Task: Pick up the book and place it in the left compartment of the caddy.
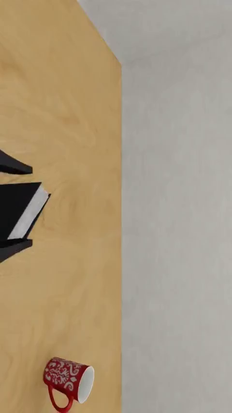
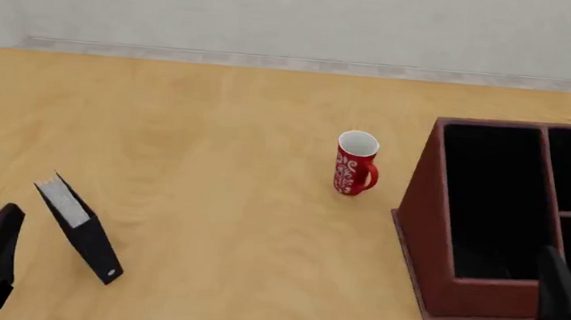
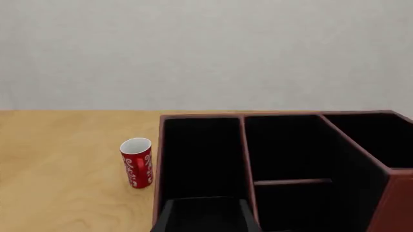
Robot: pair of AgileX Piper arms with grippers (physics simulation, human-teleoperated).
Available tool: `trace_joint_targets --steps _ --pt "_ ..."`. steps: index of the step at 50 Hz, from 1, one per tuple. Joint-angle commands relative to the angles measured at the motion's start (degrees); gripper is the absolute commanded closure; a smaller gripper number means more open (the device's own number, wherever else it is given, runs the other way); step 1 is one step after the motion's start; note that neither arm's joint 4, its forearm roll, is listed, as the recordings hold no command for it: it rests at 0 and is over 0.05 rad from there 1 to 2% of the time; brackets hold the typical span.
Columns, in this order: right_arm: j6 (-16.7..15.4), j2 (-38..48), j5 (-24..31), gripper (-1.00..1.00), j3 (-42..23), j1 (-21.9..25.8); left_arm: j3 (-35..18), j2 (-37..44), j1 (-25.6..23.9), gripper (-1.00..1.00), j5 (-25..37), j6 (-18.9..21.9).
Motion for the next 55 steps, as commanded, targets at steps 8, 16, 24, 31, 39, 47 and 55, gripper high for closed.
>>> trace_joint_targets --steps 8,16,24,31,39,47,55 --pt "-0.51 0.07 -0.16 -1.0 -0.18 0.56 0.0 0.0 0.0 -1.0 0.0 0.0" --pt "-1.35 0.28 0.04 -1.0 -0.51 1.0 0.0 0.0 0.0 -1.0 0.0 0.0" --pt "-3.16 0.53 3.01 -1.0 -5.13 3.15 0.0 0.0 0.0 -1.0 0.0 0.0" --pt "-4.73 3.87 3.78 -1.0 -8.47 6.01 0.0 0.0 0.0 -1.0 0.0 0.0" --pt "-9.5 11.33 5.06 -1.0 -15.81 14.02 0.0 0.0 0.0 -1.0 0.0 0.0" --pt "-9.94 13.87 6.81 -1.0 -21.02 17.6 0.0 0.0 0.0 -1.0 0.0 0.0" --pt "-9.2 19.33 8.53 -1.0 -26.41 22.62 0.0 0.0 0.0 -1.0 0.0 0.0"
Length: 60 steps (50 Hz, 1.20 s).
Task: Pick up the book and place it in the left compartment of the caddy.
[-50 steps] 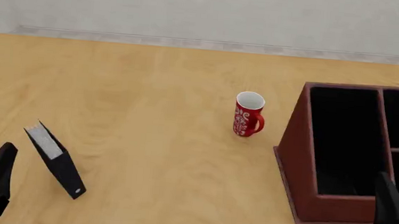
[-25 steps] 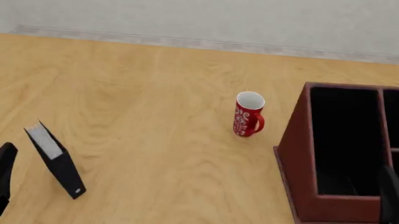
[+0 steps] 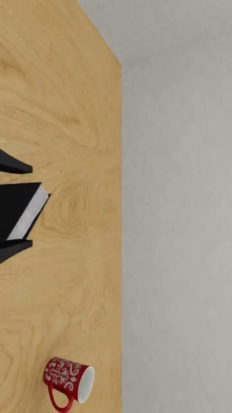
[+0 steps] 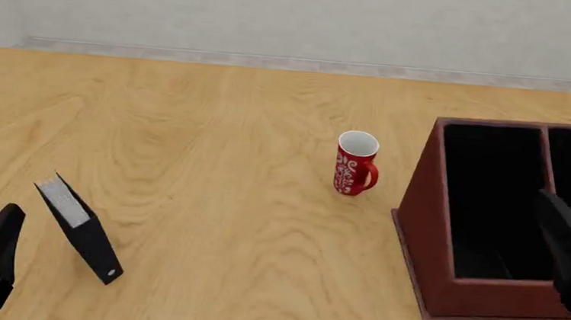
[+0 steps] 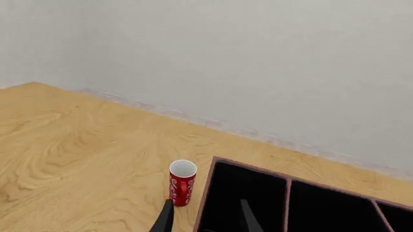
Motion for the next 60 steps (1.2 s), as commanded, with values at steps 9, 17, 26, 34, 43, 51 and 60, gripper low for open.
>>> trace_joint_targets --steps 9,17,26,34,43,51,60 --pt "0.02 12.06 2.88 -1.0 -12.96 10.96 0.0 0.0 0.0 -1.0 0.0 0.0" --pt "-0.1 18.78 3.13 -1.0 -17.37 15.44 0.0 0.0 0.0 -1.0 0.0 0.0" --pt "-0.73 22.77 3.63 -1.0 -20.74 18.56 0.0 0.0 0.0 -1.0 0.0 0.0" --pt "-0.6 26.56 3.47 -1.0 -22.52 20.87 0.0 0.0 0.0 -1.0 0.0 0.0" --pt "-0.75 30.6 3.08 -1.0 -24.36 23.9 0.0 0.0 0.0 -1.0 0.0 0.0" --pt "-1.23 33.44 3.16 -1.0 -25.97 25.43 0.0 0.0 0.0 -1.0 0.0 0.0" --pt "-0.99 37.05 3.49 -1.0 -27.97 28.03 0.0 0.0 0.0 -1.0 0.0 0.0"
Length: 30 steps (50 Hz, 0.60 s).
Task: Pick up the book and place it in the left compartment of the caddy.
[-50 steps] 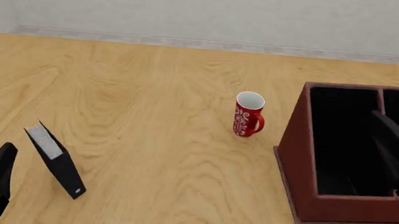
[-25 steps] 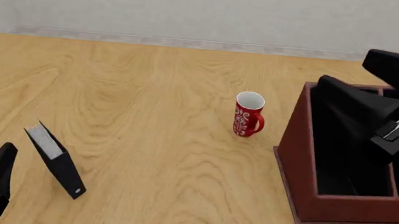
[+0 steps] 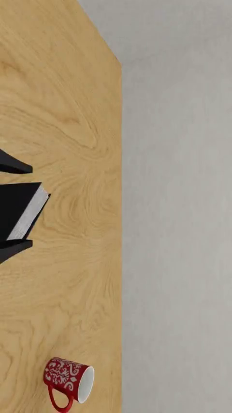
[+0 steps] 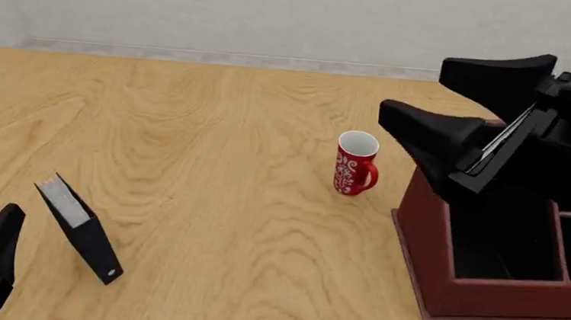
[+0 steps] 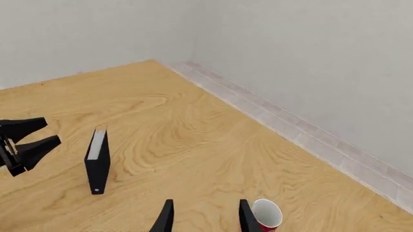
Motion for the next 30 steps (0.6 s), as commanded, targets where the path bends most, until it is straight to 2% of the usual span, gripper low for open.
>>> trace_joint_targets --steps 1,30 --pt "-0.01 4.42 0.25 -1.0 -2.43 3.06 0.0 0.0 0.0 -1.0 0.0 0.0" --pt "1.07 12.82 -0.43 -1.0 -6.76 12.08 0.0 0.0 0.0 -1.0 0.0 0.0"
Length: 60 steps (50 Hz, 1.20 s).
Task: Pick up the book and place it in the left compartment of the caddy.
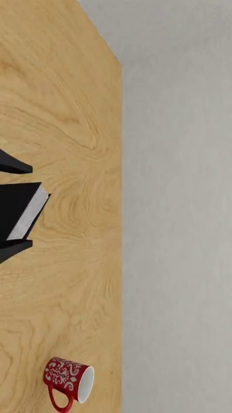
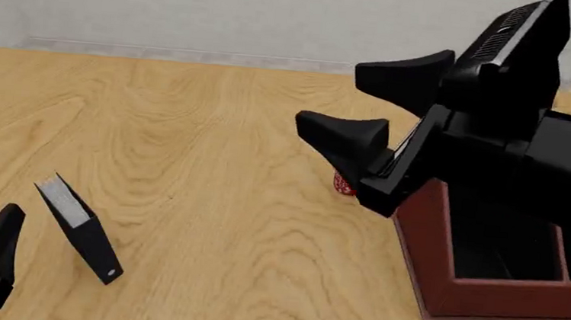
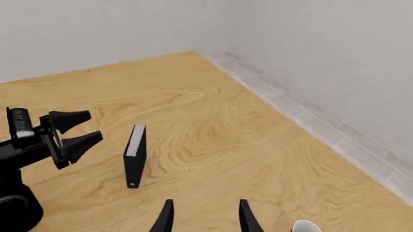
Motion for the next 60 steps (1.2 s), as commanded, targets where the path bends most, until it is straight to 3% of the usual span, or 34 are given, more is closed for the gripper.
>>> trace_joint_targets --steps 1,26,60 --pt "0.19 3.27 -0.48 -1.0 -1.11 3.3 0.0 0.0 0.0 -1.0 0.0 0.0" --pt "-0.49 9.06 0.37 -1.0 -6.49 7.48 0.0 0.0 0.0 -1.0 0.0 0.0" --pt "1.2 18.96 -4.23 -1.0 -10.64 13.17 0.0 0.0 0.0 -1.0 0.0 0.0"
